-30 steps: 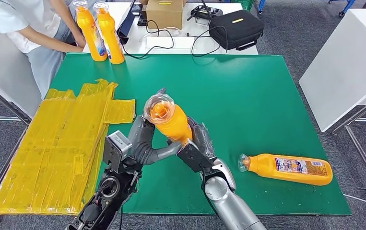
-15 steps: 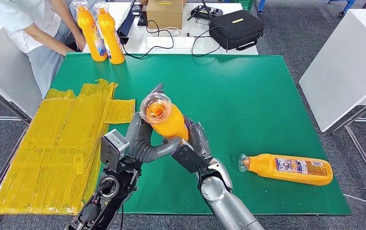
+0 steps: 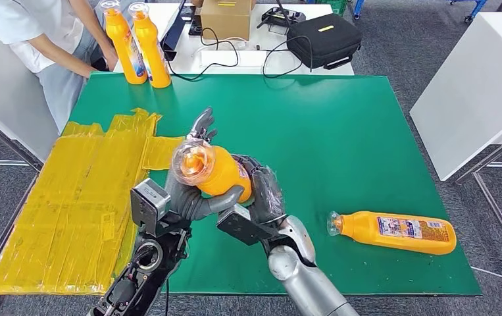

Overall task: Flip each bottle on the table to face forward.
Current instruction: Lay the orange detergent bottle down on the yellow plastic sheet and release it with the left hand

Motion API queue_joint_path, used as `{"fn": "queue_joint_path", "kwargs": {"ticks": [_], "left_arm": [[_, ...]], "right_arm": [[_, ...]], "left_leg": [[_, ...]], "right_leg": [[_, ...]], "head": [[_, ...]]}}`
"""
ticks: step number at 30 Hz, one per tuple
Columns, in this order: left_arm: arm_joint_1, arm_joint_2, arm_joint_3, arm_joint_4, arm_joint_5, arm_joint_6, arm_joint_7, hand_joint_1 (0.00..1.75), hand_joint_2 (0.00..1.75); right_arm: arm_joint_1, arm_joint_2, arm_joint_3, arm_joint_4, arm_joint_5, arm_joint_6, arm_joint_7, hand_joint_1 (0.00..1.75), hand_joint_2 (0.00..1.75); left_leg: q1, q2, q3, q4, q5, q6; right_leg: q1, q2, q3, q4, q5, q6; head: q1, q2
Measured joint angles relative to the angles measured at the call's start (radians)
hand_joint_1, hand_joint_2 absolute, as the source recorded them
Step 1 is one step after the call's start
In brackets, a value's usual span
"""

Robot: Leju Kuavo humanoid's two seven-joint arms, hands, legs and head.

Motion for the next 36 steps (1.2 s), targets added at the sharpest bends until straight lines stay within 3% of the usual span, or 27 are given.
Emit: {"fn": "queue_joint_path", "kwargs": {"ticks": [11, 12, 16, 17, 19, 33, 36], "left_arm": [[-0.006, 0.000, 0.050, 0.060, 0.104, -0.076, -0.006, 0.00, 1.75], [-0.006, 0.000, 0.053, 0.063, 0.107, -0.078, -0.006, 0.09, 1.75], [-0.003, 0.000, 0.067, 0.071, 0.119, -0.081, -0.005, 1.61, 1.75], [0.000, 0.000, 0.071, 0.072, 0.124, -0.082, -0.005, 1.68, 1.75], [0.007, 0.000, 0.080, 0.074, 0.135, -0.084, -0.009, 1.75, 1.75], [0.032, -0.001, 0.117, 0.076, 0.184, -0.050, -0.036, 1.75, 1.75], [0.030, 0.000, 0.117, 0.076, 0.190, -0.032, -0.034, 1.75, 1.75]], "right_arm": [[-0.015, -0.022, 0.057, 0.000, 0.159, -0.154, 0.025, 1.75, 1.75], [-0.015, -0.023, 0.059, 0.000, 0.165, -0.159, 0.026, 1.75, 1.75], [-0.014, -0.027, 0.069, 0.000, 0.175, -0.174, 0.034, 1.75, 1.75], [-0.014, -0.027, 0.071, 0.000, 0.175, -0.178, 0.034, 1.75, 1.75], [-0.011, -0.028, 0.073, 0.001, 0.175, -0.187, 0.034, 1.75, 1.75], [-0.008, -0.028, 0.106, 0.017, 0.106, -0.178, 0.021, 1.75, 1.75], [-0.012, -0.028, 0.109, 0.015, 0.054, -0.147, 0.016, 0.45, 1.75]], "left_leg": [[0.000, 0.000, 0.000, 0.000, 0.000, 0.000], [0.000, 0.000, 0.000, 0.000, 0.000, 0.000], [0.000, 0.000, 0.000, 0.000, 0.000, 0.000], [0.000, 0.000, 0.000, 0.000, 0.000, 0.000], [0.000, 0.000, 0.000, 0.000, 0.000, 0.000], [0.000, 0.000, 0.000, 0.000, 0.000, 0.000], [0.000, 0.000, 0.000, 0.000, 0.000, 0.000]], "right_leg": [[0.000, 0.000, 0.000, 0.000, 0.000, 0.000], [0.000, 0.000, 0.000, 0.000, 0.000, 0.000], [0.000, 0.000, 0.000, 0.000, 0.000, 0.000], [0.000, 0.000, 0.000, 0.000, 0.000, 0.000], [0.000, 0.000, 0.000, 0.000, 0.000, 0.000], [0.000, 0.000, 0.000, 0.000, 0.000, 0.000], [0.000, 0.000, -0.001, 0.000, 0.000, 0.000]], "head": [[0.000, 0.000], [0.000, 0.000], [0.000, 0.000], [0.000, 0.000], [0.000, 0.000], [0.000, 0.000], [0.000, 0.000]]}}
